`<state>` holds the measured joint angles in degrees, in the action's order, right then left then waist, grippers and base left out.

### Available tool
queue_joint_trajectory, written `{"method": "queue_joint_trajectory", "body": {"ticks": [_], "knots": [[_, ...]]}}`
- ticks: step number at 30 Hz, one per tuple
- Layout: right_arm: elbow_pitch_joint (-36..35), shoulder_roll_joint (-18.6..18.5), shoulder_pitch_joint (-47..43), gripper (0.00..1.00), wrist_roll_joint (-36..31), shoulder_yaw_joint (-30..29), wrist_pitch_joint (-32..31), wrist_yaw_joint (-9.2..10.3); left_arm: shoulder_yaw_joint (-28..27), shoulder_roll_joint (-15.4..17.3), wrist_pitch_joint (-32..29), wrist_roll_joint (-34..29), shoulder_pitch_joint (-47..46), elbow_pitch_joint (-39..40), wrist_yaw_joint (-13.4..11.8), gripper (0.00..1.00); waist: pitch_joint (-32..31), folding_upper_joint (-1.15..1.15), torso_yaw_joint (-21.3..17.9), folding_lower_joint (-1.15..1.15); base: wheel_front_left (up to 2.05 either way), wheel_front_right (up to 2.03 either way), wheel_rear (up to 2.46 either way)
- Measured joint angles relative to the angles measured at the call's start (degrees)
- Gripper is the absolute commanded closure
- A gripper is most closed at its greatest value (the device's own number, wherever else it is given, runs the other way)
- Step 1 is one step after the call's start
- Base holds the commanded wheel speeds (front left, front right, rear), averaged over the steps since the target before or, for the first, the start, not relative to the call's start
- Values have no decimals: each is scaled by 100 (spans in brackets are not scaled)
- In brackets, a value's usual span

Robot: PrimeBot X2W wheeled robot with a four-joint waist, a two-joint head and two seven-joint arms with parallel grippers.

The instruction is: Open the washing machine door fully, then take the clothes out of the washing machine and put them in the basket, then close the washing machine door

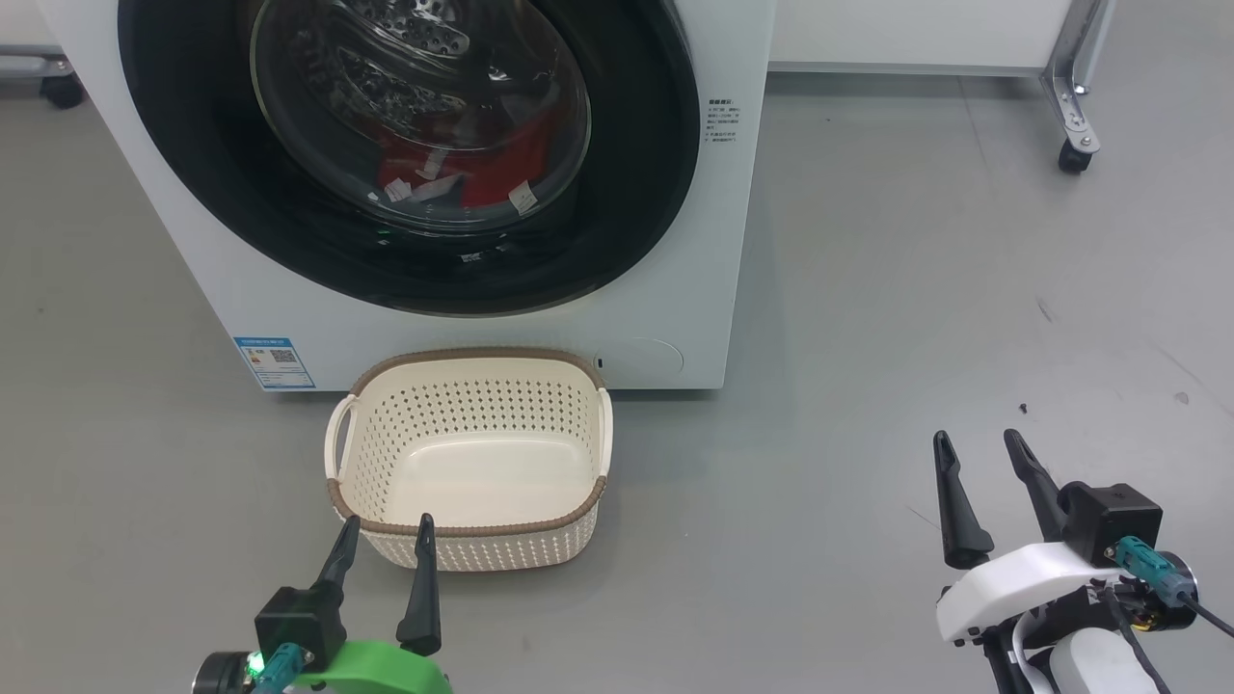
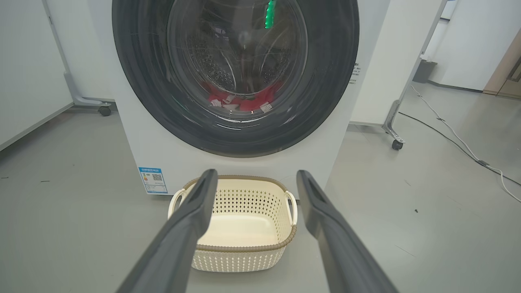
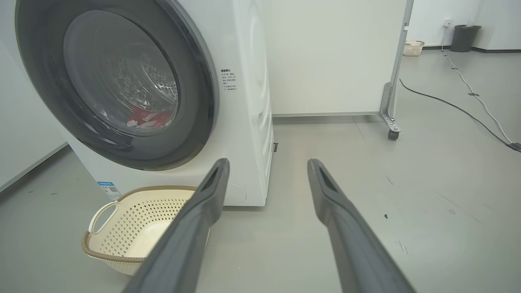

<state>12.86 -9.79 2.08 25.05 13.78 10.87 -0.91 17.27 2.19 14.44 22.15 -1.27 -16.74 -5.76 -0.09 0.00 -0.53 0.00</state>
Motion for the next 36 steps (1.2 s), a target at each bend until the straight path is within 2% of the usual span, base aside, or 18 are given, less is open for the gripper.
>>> {"method": "queue_joint_trajectory", "body": {"ticks": [36], "knots": [[77,71,118,0,64,-102,37,-2,110,0,0,80,-135,-118,-57,0,125,0,64,0,0,0,0]]}}
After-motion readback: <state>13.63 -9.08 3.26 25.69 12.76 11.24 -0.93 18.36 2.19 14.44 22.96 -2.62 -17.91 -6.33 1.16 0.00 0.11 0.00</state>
